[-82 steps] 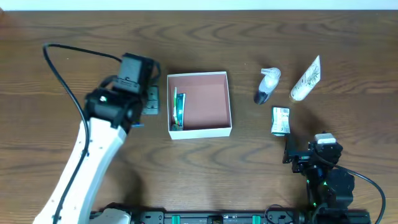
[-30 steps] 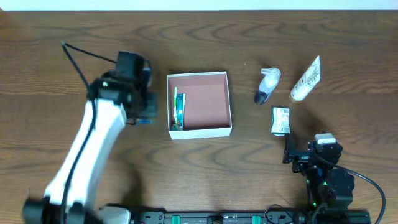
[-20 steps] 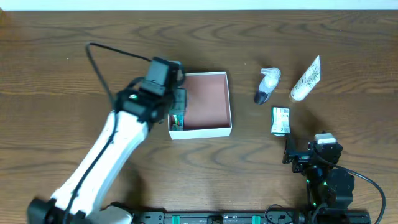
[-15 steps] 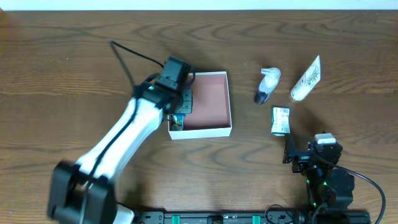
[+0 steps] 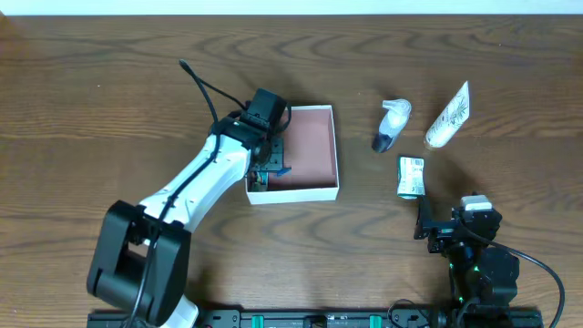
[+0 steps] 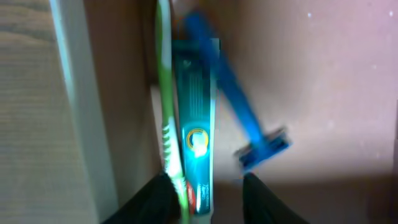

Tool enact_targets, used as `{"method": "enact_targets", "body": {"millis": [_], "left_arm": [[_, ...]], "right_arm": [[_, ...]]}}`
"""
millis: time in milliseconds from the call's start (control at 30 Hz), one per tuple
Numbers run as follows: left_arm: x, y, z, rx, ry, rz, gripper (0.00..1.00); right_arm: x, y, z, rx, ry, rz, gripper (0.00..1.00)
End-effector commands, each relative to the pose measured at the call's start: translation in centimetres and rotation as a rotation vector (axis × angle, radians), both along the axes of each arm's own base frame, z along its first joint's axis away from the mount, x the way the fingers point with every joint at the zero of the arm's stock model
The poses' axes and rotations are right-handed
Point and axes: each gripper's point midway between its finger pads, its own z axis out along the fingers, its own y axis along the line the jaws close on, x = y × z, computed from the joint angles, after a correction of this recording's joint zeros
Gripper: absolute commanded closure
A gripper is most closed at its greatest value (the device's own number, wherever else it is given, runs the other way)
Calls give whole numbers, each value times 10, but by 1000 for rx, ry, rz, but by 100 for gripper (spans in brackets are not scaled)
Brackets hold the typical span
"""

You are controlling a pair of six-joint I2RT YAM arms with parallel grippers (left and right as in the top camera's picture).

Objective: Pack container

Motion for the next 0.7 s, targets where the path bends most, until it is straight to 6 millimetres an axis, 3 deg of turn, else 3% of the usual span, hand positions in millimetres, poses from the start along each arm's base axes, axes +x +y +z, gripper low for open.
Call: {"method": "enact_targets", "body": {"millis": [0,167,333,567,667], "left_arm": [[10,-2,51,-37,-109,3,58],[-12,8,112,-78,-196,4,51],[-41,26,166,-102,-316,-27,38],[-79,115,205,85,-437,182,19],[-94,139,213,105,-452,255,12]], "right_arm": [[0,-1,0,15,-1,-7,1],[0,-1,0,15,-1,-7,1],[0,-1,0,15,-1,-7,1],[0,0,2,19,-9,-2,1],[1,21,13,135,-43,94,1]]}}
